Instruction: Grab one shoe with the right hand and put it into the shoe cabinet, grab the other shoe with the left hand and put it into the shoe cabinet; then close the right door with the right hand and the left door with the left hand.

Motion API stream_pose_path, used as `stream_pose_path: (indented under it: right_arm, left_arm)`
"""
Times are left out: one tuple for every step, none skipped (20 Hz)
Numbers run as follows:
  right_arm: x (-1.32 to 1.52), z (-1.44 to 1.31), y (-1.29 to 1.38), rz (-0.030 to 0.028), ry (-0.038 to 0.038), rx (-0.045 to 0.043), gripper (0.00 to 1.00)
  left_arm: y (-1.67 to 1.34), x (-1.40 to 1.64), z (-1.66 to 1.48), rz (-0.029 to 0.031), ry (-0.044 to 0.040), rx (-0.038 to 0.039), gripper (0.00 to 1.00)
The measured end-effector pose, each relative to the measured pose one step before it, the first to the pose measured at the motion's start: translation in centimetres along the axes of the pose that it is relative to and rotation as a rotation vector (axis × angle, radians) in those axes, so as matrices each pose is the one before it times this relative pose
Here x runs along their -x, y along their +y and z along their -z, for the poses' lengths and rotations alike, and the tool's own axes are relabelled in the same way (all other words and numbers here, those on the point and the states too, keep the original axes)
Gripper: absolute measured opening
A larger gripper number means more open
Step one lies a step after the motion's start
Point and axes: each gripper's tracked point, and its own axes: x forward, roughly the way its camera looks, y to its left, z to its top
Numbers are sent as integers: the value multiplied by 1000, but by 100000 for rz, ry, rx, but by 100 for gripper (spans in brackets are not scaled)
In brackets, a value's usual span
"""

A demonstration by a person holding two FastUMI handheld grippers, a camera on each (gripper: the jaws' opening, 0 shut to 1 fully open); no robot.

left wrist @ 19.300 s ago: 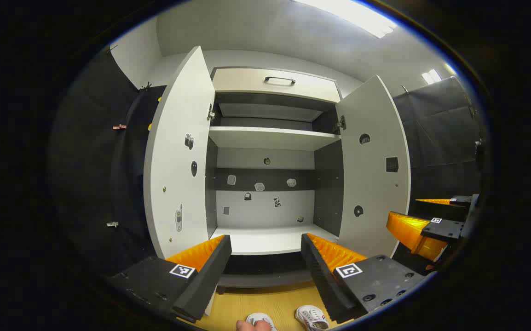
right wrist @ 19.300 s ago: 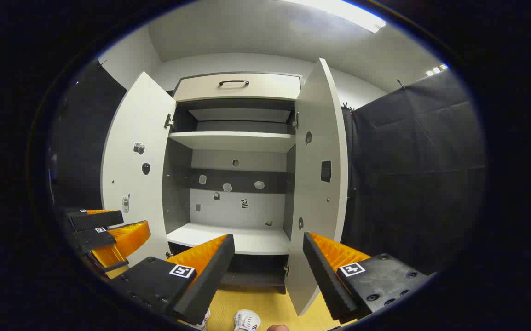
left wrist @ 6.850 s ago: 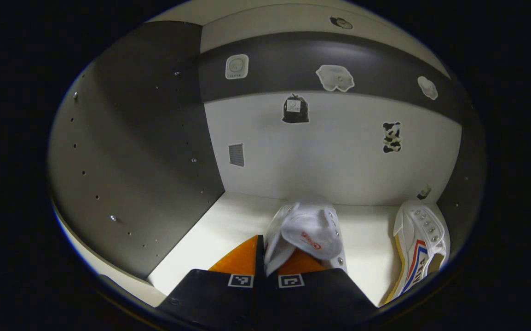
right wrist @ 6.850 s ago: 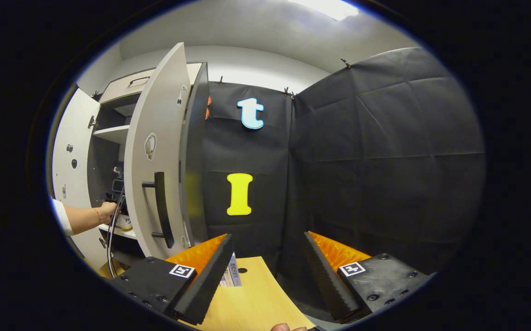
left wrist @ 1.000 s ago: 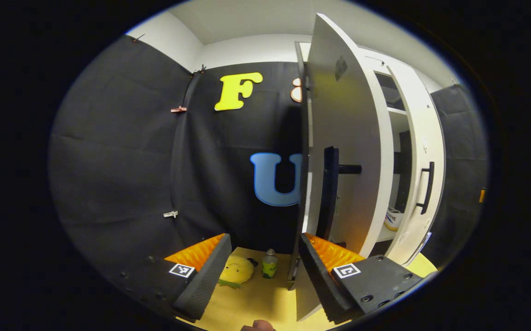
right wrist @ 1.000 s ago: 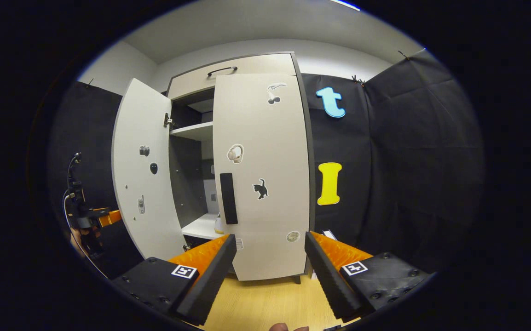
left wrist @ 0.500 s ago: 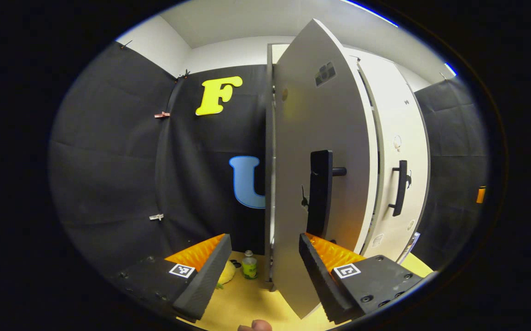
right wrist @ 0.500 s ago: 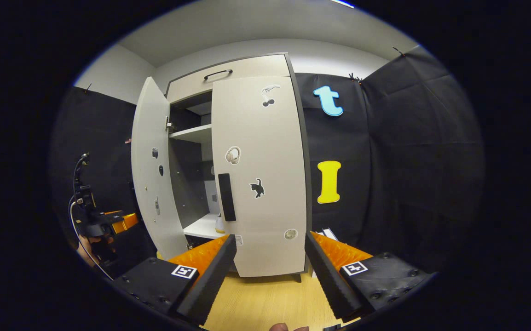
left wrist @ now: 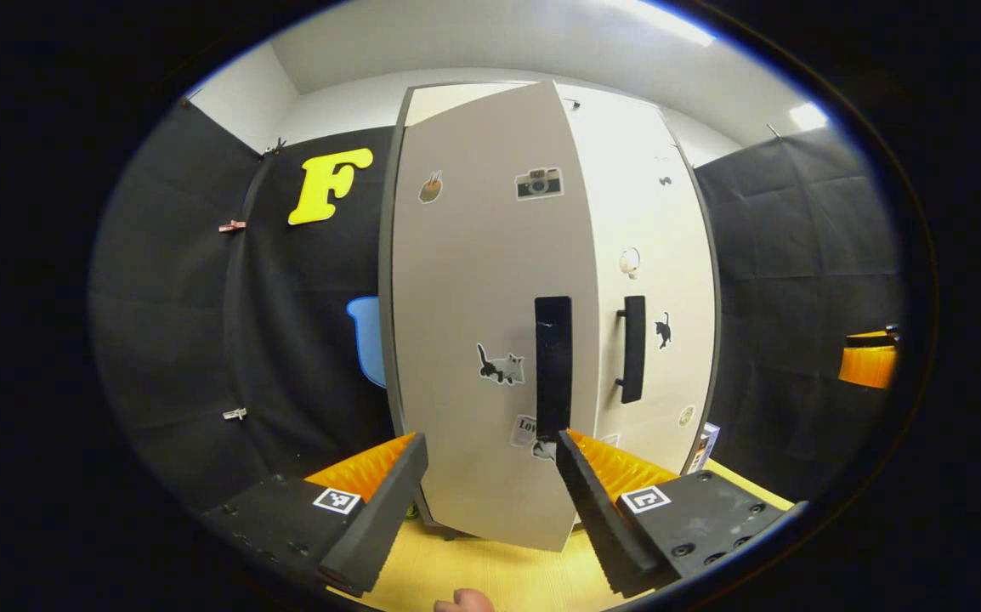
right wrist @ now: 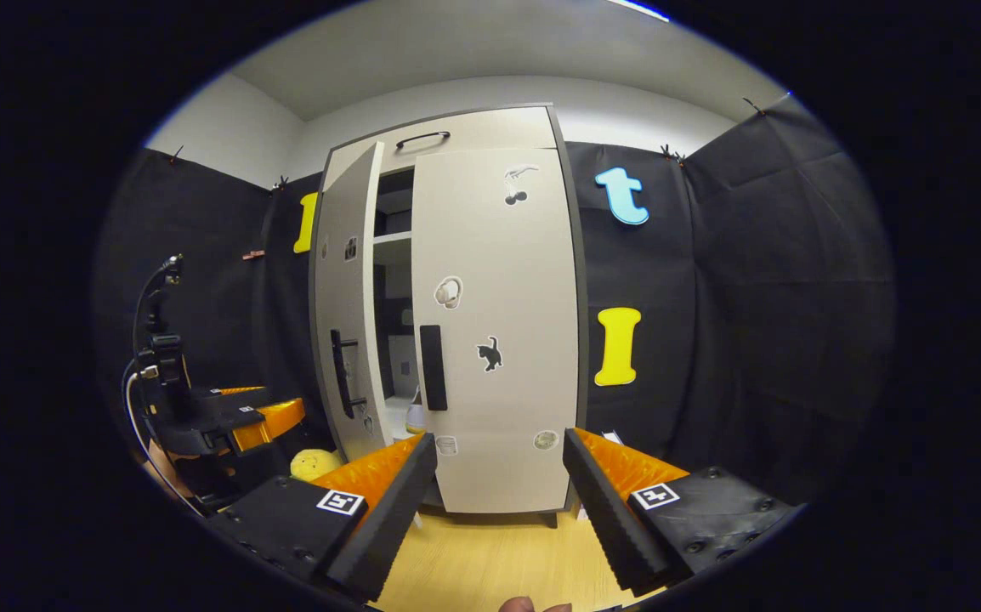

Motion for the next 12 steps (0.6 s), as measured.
stream_pose_path:
  right_arm:
    - [34,-4,219,-207,32,-154,98]
    - [-98,144,46,-216,103,-310,98]
    - [-78,46,157,-401,22,-230,98]
    - [-93,-27,181,-205,-50,-52,98]
    - [21,-56,285,-512,-99,0,98]
    - [-40,-14,327,-382,-182,9,98]
    - [-33,-30,341,-584,-201,146,98]
    - [-59,14,301,-296,-36,226,98]
    - [18,49,331,-444,-59,192,98]
    - [-14,47,342,-532,-57,21,98]
    - [-22,-74,341,-525,-260,-126,98]
    - [64,-72,325,-518,-311,-241,98]
  left_arm:
    - [-523,135,-13,925,16,363,95]
    - [-401,221,114,808,414,734,95]
    - [-251,268,94,351,710,929,95]
    - [-180,338,13,44,687,834,95]
    - [55,392,-106,-856,487,669,95]
    - [176,374,-326,-826,-146,694,95]
    - [-64,263,-286,368,-406,784,95]
    - [-230,311,-376,1050,-375,526,95]
    - [-82,350,-258,156,-251,230,95]
    - [8,344,-225,-6,-362,-90,95]
    - [-101,295,-106,196,-360,-43,95]
    - [-155,326,-175,388,-336,-37,95]
